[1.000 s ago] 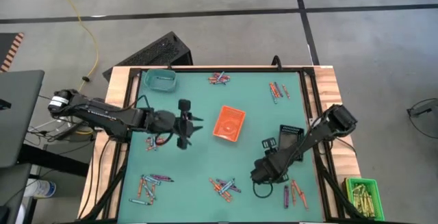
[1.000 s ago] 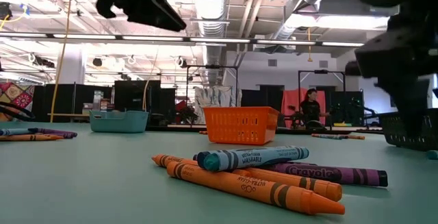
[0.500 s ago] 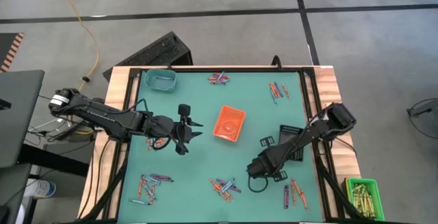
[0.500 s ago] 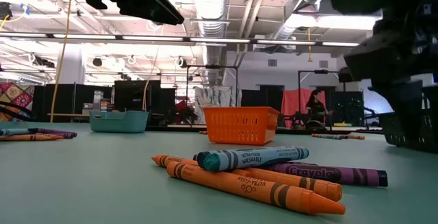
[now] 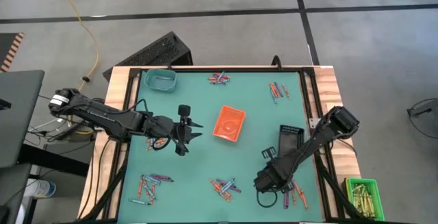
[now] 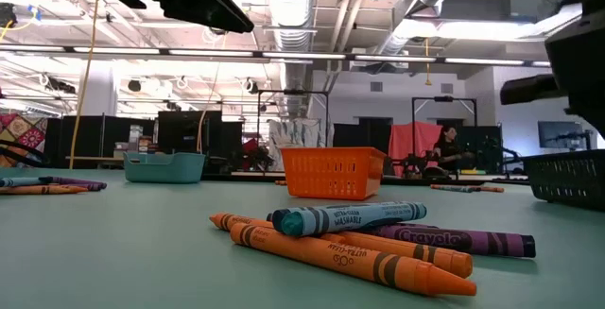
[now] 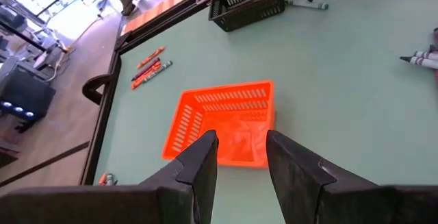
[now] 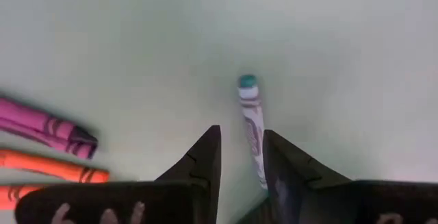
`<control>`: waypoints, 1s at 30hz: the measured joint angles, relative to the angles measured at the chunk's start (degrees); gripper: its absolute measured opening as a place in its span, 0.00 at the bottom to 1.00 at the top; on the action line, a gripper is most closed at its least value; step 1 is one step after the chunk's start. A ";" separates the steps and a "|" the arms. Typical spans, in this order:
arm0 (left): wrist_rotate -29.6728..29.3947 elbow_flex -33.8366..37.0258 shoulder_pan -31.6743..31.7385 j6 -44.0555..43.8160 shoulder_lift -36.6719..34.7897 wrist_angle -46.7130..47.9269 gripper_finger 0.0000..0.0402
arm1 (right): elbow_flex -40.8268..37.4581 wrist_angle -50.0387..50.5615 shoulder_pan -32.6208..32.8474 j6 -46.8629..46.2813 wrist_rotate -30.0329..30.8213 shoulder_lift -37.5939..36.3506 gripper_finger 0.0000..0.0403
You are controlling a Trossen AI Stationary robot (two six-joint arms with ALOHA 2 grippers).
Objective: Sort crayons
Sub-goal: Put the blue crayon into the blue bin
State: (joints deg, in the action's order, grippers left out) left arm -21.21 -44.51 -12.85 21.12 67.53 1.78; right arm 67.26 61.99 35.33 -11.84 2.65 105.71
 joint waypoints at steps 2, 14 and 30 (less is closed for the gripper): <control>0.00 0.00 -0.30 -0.37 0.00 0.00 0.29 | -1.18 -0.78 -0.06 -0.14 0.01 0.00 0.26; -0.04 0.00 -2.52 -1.03 0.00 0.01 0.29 | -3.82 -6.24 -1.32 -0.30 -0.32 0.00 0.20; 0.75 0.00 -2.62 -0.97 0.00 0.00 0.29 | 1.08 -10.40 -1.35 -1.81 -3.26 0.55 0.00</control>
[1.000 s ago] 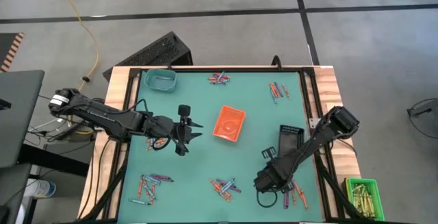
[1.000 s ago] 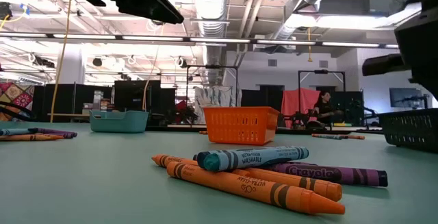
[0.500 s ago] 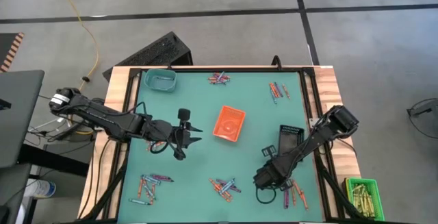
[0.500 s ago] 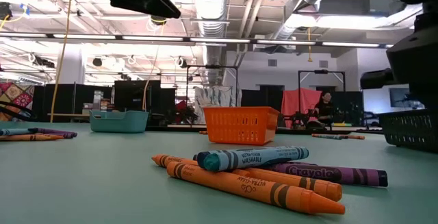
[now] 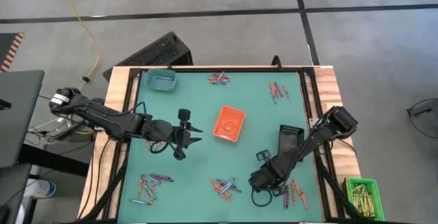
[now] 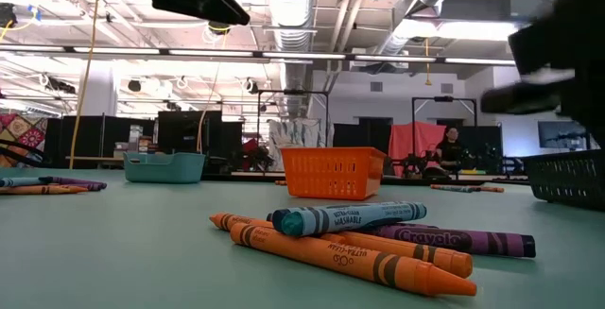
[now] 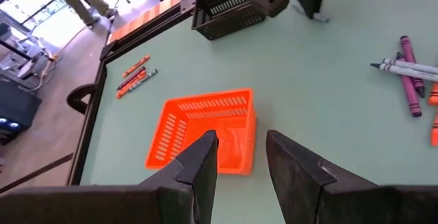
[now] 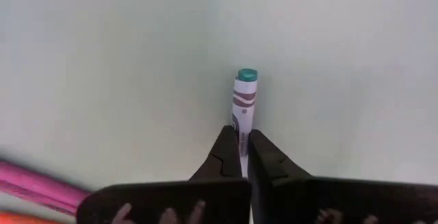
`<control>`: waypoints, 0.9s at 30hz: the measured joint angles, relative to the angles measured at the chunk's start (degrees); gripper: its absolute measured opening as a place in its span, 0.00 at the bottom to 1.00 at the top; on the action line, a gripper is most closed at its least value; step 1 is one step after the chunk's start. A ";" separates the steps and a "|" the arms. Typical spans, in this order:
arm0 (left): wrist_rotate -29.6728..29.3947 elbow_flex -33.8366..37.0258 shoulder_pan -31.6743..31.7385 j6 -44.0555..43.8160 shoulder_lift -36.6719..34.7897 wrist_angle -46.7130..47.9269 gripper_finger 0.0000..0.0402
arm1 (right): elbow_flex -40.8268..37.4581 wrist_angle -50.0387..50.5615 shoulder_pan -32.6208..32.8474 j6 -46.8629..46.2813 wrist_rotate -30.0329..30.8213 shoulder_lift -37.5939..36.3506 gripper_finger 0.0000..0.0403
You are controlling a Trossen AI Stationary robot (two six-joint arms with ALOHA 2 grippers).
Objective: Sort crayons
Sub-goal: Put the blue crayon into the blue bin
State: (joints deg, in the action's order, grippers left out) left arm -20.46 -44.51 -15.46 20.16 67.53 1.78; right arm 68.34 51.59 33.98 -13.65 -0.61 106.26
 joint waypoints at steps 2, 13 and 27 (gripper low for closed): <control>0.53 0.02 -0.01 -0.08 0.00 -0.01 0.29 | 2.17 0.62 0.07 0.00 0.18 0.00 0.00; 3.62 0.00 -1.33 0.46 0.00 -4.13 0.29 | 14.88 1.85 0.26 2.91 10.89 -0.07 0.00; 7.98 0.00 -3.83 6.44 7.00 -18.11 0.29 | 25.97 -0.22 0.00 11.51 27.41 -0.15 0.00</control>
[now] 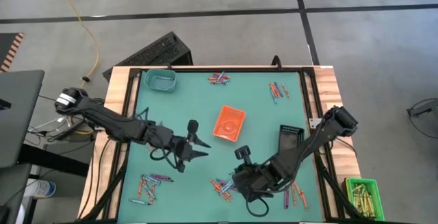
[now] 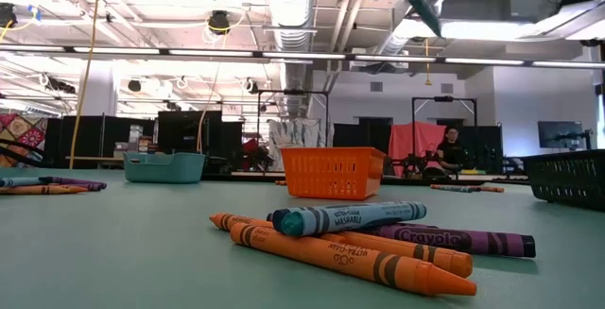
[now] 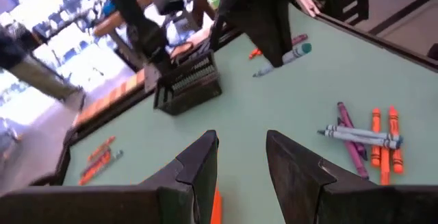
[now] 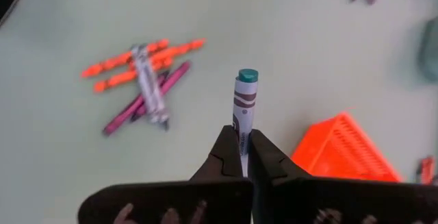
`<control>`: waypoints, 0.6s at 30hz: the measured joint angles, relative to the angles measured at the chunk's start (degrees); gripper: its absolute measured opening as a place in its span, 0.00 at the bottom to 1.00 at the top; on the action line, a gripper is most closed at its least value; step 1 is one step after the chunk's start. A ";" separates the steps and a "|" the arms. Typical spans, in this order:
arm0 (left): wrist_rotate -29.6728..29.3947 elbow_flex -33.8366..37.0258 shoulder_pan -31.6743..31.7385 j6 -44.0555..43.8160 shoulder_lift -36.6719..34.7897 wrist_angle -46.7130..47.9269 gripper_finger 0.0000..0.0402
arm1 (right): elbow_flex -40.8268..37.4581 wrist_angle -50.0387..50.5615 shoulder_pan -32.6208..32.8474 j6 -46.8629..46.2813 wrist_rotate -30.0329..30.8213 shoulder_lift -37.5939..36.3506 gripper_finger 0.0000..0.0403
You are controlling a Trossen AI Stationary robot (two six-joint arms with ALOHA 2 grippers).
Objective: Sort crayons
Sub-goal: Put the blue crayon into the blue bin
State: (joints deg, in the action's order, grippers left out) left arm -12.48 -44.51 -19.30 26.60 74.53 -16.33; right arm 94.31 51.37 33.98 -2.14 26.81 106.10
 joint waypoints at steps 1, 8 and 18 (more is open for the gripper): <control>-0.45 0.02 -0.32 1.32 1.04 -1.94 0.29 | 0.47 -0.51 0.00 0.72 0.61 0.00 0.00; -1.92 0.00 -0.93 8.02 6.24 -13.05 0.29 | 3.61 -4.40 0.17 6.07 5.11 -0.02 0.00; 1.15 0.01 -0.58 12.23 8.12 -22.16 0.29 | 9.22 -9.02 1.91 14.69 12.04 -0.09 0.00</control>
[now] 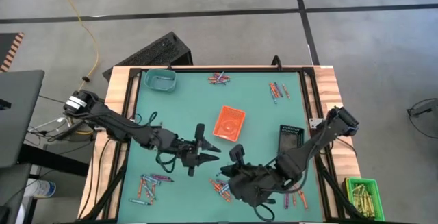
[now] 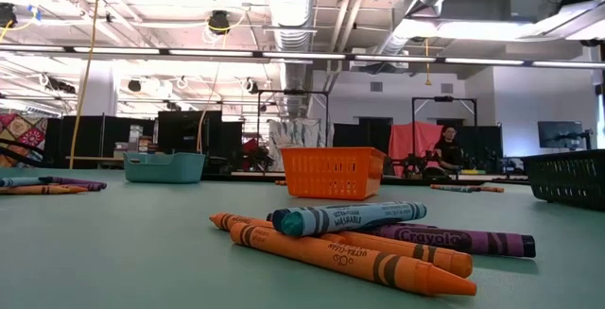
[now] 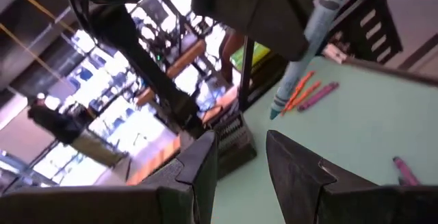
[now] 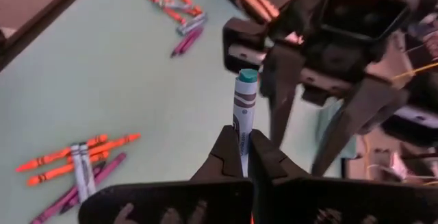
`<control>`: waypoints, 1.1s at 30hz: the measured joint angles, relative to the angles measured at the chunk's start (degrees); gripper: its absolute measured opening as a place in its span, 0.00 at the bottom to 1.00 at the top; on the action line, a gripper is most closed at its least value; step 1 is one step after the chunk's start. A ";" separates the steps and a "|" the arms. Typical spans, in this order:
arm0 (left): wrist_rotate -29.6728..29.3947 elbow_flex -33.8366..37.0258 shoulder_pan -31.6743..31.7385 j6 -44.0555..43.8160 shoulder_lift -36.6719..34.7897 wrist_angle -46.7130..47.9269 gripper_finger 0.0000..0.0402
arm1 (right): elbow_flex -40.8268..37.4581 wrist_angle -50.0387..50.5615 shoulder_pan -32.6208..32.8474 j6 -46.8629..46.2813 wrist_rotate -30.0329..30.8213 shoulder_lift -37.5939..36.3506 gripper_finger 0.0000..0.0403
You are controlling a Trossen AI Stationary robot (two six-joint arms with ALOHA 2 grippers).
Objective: Sort crayons
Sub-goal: Put the blue crayon into the blue bin
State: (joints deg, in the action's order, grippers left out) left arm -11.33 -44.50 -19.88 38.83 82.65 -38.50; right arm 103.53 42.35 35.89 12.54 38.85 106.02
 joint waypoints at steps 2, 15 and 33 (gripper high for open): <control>1.08 0.01 0.00 0.63 -0.04 -1.50 0.29 | 1.00 -0.21 0.47 1.27 1.58 0.00 0.00; 6.58 -0.01 -0.96 0.59 -0.15 -8.36 0.29 | 3.21 -1.11 1.12 4.68 6.64 0.00 0.00; 6.13 -0.01 -1.44 -0.20 -0.15 -14.82 0.29 | 3.21 -11.53 -0.52 14.76 7.81 0.00 0.00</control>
State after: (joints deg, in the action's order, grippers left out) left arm -5.20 -44.51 -21.32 38.64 82.50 -53.32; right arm 106.74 30.82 35.37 27.31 46.65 106.02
